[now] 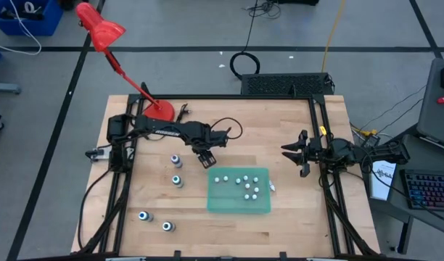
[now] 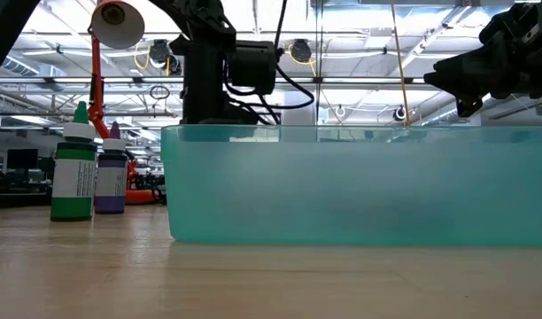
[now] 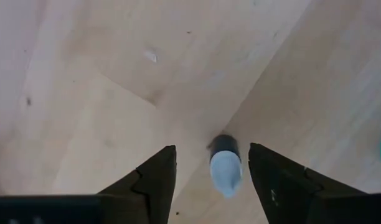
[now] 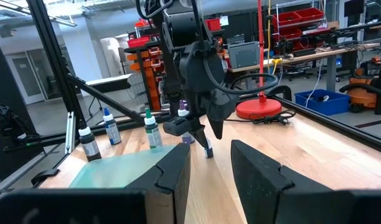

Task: Pick & Place food coloring
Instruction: Put the small black food coloring bottle into the green bin

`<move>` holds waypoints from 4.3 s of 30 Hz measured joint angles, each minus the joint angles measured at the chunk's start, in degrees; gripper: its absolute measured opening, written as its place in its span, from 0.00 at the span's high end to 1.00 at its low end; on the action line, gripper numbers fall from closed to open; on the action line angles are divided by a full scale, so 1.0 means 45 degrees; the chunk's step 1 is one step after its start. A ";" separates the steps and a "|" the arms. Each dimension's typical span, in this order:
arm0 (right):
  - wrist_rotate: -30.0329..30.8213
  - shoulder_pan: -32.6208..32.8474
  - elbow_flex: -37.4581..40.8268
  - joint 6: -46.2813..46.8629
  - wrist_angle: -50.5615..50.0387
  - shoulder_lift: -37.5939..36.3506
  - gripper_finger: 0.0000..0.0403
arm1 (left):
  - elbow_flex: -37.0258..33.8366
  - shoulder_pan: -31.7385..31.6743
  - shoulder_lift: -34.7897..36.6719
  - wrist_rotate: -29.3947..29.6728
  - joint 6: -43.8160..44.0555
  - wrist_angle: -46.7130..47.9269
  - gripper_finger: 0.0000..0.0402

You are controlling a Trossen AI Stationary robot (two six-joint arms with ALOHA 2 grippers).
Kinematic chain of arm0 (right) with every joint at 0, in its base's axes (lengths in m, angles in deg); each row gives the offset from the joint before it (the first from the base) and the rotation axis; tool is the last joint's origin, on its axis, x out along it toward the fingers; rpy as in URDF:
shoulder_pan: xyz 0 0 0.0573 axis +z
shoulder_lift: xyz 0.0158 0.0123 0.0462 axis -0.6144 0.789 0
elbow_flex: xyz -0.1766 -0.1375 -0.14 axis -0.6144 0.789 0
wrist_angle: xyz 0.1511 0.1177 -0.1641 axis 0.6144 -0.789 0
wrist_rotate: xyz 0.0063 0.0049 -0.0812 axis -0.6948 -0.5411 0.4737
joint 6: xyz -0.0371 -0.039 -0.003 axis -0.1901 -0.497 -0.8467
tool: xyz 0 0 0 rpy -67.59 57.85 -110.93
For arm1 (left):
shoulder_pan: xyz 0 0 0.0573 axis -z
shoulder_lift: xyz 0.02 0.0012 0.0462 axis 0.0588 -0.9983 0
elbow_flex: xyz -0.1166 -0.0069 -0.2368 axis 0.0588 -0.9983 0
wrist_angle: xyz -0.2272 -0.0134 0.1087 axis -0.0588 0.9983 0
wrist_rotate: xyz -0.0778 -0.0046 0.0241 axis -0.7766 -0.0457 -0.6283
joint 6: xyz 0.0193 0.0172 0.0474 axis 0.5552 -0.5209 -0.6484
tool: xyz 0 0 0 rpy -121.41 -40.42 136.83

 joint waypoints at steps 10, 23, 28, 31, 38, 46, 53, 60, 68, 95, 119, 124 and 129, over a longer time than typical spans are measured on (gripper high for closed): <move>0.0000 0.0000 -0.0003 0.0000 0.0000 0.0000 0.74 | -0.0023 0.0330 0.0000 -0.0552 0.0073 0.0019 0.50; 0.0000 0.0000 -0.0001 0.0000 0.0000 0.0000 0.74 | -0.0023 0.0402 0.0000 -0.0465 0.0071 0.0100 0.52; 0.0000 0.0000 0.0000 -0.0003 0.0000 -0.0002 0.74 | -0.0023 0.0402 0.0000 -0.0299 0.0125 0.0101 0.53; 0.0000 0.0000 -0.0003 -0.0002 0.0000 -0.0001 0.74 | -0.0023 0.0402 0.0000 -0.0299 0.0130 0.0101 0.53; 0.0000 0.0000 0.0001 -0.0005 0.0000 0.0000 0.74 | -0.0023 0.0402 0.0000 -0.0299 0.0140 0.0197 0.53; 0.0000 0.0000 0.0001 -0.0005 0.0000 0.0000 0.74 | -0.0374 0.0393 0.0000 -0.0214 0.0240 0.0201 0.53; 0.0000 0.0000 0.0000 0.0000 0.0000 -0.0003 0.74 | -0.0948 0.0309 -0.0005 -0.0294 0.0049 -0.0509 0.53; 0.0000 0.0000 0.0000 -0.0003 0.0000 -0.0002 0.74 | -0.0517 0.0309 -0.0005 -0.0294 -0.0470 -0.0552 0.53; 0.0000 0.0000 -0.0001 -0.0002 -0.0002 -0.0004 0.74 | -0.0509 0.0309 -0.0005 -0.0294 -0.0541 -0.0491 0.53; 0.0000 0.0000 -0.0002 0.0000 0.0000 -0.0004 0.74 | -0.0460 0.0309 -0.0005 -0.0226 -0.0997 -0.0382 0.85; 0.0000 0.0000 -0.0002 -0.0005 0.0006 -0.0005 0.74 | 0.7433 0.5159 -0.0804 0.1344 0.0985 0.4274 0.85; 0.0000 0.0000 -0.0002 0.0000 0.0000 -0.0001 0.74 | 0.8045 0.5398 -0.2664 0.0427 0.0317 0.4256 0.85; 0.0000 0.0000 0.0001 -0.0001 0.0000 -0.0001 0.74 | 0.8045 0.5108 -0.3883 -0.0578 -0.0467 0.3612 0.85</move>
